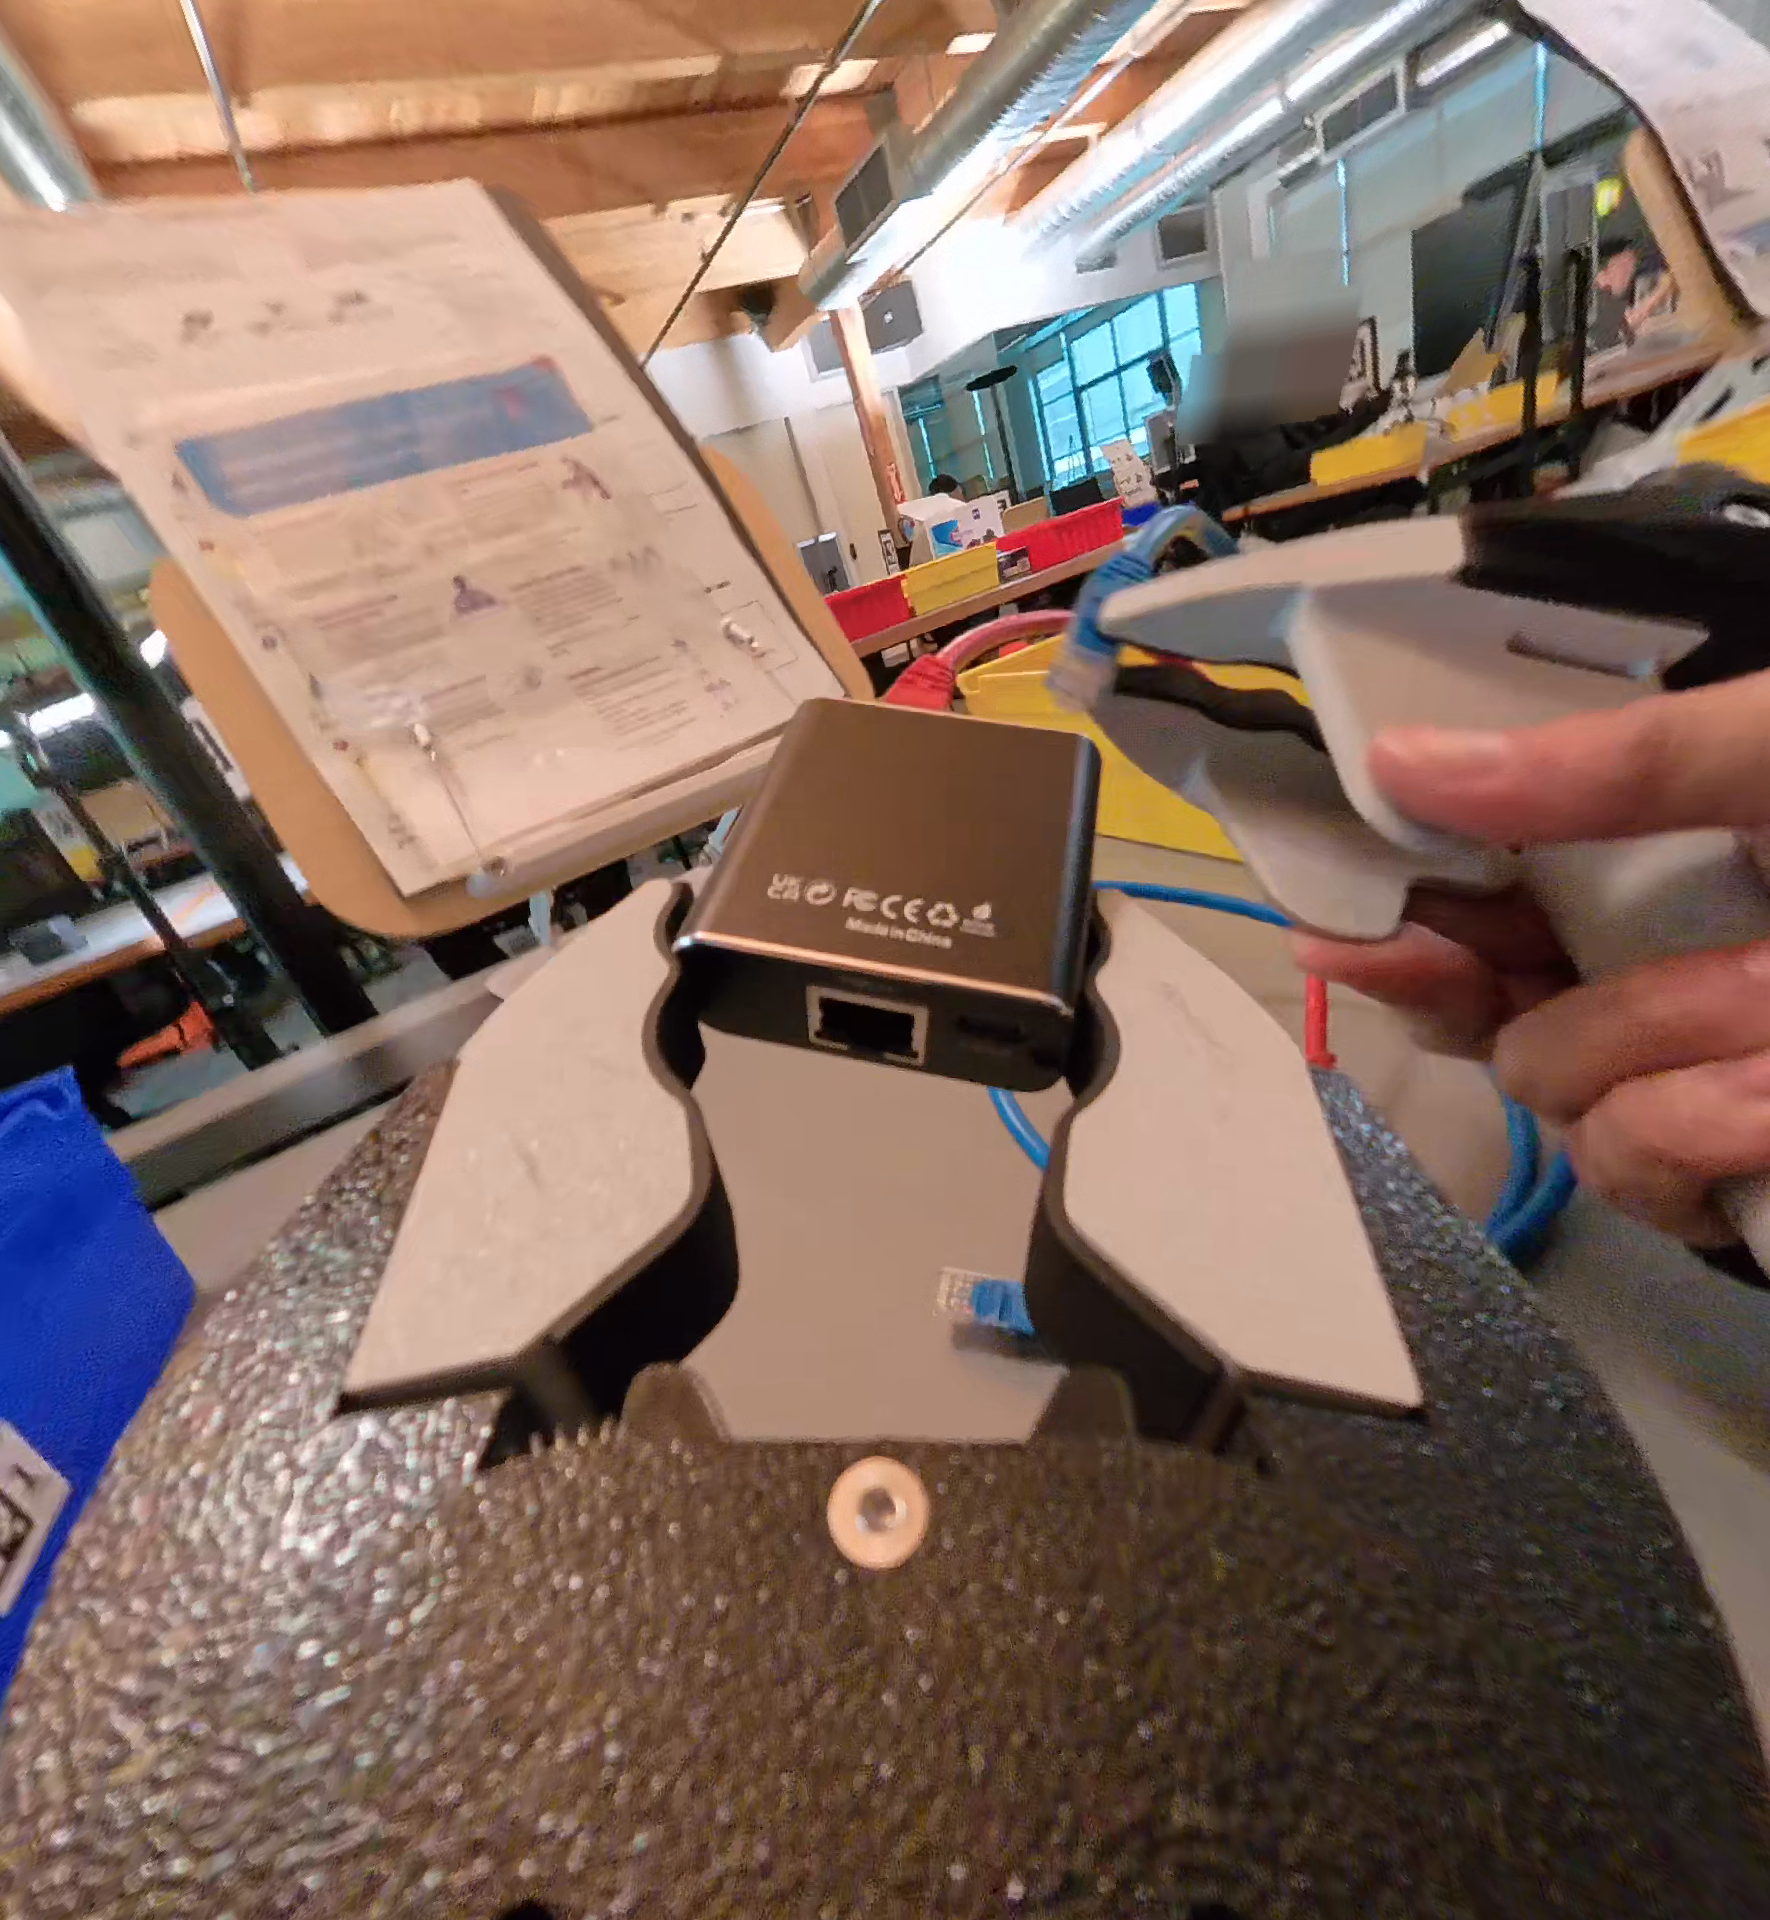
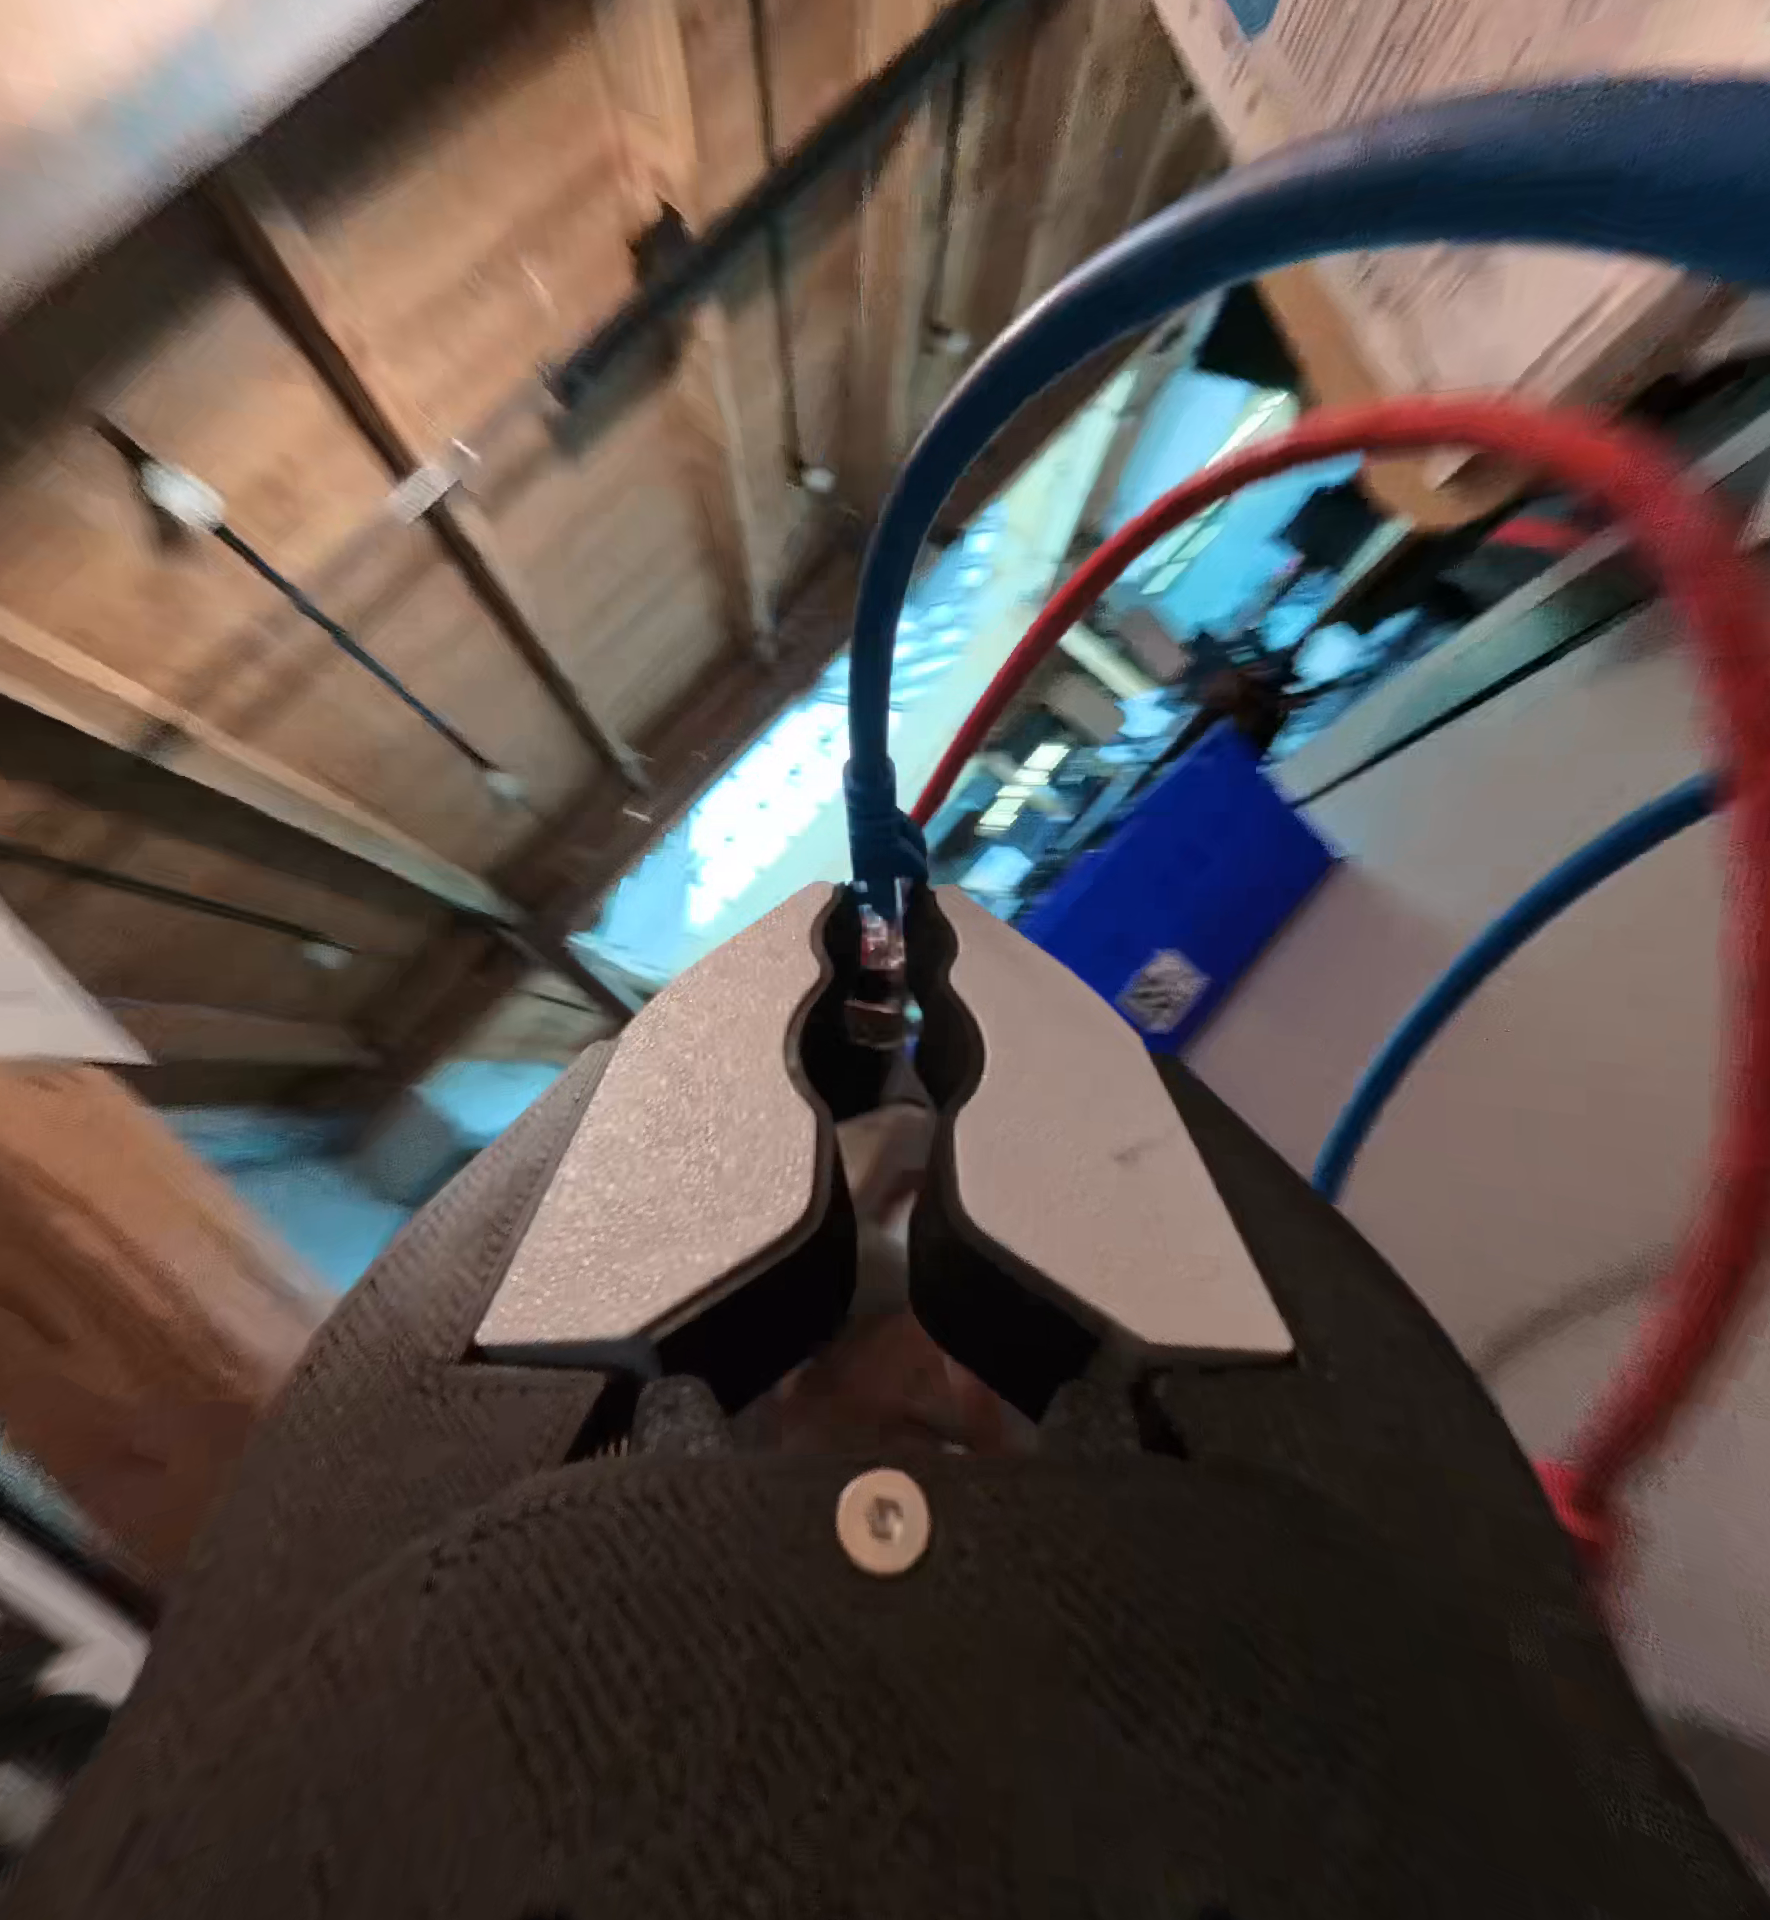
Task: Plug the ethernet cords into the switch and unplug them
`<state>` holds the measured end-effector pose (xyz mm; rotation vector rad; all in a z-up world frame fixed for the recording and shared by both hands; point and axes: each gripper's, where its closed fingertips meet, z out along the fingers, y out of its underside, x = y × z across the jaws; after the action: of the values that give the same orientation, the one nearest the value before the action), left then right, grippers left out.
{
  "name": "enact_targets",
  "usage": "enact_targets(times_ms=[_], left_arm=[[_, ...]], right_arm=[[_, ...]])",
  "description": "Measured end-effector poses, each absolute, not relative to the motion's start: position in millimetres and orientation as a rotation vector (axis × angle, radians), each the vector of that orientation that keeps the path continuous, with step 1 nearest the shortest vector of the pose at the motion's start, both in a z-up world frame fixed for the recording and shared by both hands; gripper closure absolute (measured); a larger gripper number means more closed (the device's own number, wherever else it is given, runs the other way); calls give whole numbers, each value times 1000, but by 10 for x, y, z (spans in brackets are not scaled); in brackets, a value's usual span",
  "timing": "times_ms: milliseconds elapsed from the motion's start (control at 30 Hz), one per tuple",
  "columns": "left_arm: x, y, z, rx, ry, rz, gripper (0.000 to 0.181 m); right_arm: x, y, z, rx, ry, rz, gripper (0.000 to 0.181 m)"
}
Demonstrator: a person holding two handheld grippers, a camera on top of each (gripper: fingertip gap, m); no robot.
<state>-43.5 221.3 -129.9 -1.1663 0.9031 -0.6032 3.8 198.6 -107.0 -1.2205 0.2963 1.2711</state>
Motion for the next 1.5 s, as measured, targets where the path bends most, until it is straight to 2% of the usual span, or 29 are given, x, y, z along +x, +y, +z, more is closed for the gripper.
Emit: enact_targets(times_ms=[200, 367, 500, 600, 767, 1000, 1167, 1400, 1500], left_arm=[[-682, 2441, -1187, -1194, 737, -650, 113], [-959, 2577, -907, -1163, 637, -669, 113], [-1078, 2466, -496, -1114, 586, -827, 113], [-1060, 2288, -325, -1089, 569, -980, 113], [-843, 2200, -507, -1155, 631, -1078, 113], [-1275, 2470, -298, -1138, 390, -1157, 113], [-1665, 2666, -118, -1112, 339, -1145, 113], [-1466, 2752, -398, -1198, 433, -1111, 113], [-1359, 2725, -478, -1214, 477, -1119, 113]], right_arm=[[-273, 1619, -935, -1493, -165, 1147, 171], [-77, 1326, -1061, -1797, -406, 814, 171], [-341, 1085, -1339, -1883, -527, 1042, 171], [-635, 1001, -1548, -1906, -682, 1053, 171], [-973, 976, -1406, -1786, -781, 1185, 170], [-592, 995, -1417, -1922, -780, 1003, 170], [-97, 870, -923, -1876, -778, 857, 170], [727, 939, 291, -1782, -727, 482, 170], [1099, 1082, 517, -1814, -705, 374, 170]])
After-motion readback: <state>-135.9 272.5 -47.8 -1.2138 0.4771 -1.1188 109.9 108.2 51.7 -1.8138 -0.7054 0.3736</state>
